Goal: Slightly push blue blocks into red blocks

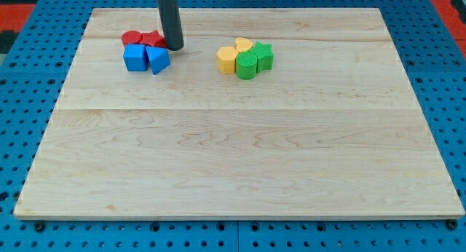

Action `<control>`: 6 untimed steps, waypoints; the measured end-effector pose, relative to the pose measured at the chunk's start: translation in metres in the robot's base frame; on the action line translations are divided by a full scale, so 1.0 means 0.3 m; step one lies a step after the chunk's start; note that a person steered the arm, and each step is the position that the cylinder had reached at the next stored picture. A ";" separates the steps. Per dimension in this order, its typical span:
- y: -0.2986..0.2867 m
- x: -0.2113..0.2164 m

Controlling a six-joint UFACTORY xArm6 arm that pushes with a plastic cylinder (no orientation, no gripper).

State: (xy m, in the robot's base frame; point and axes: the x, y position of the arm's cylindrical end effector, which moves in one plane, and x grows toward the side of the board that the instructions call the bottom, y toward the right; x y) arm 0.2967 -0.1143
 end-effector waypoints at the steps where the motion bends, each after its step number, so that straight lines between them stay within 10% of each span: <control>1: 0.062 0.053; 6: -0.088 0.161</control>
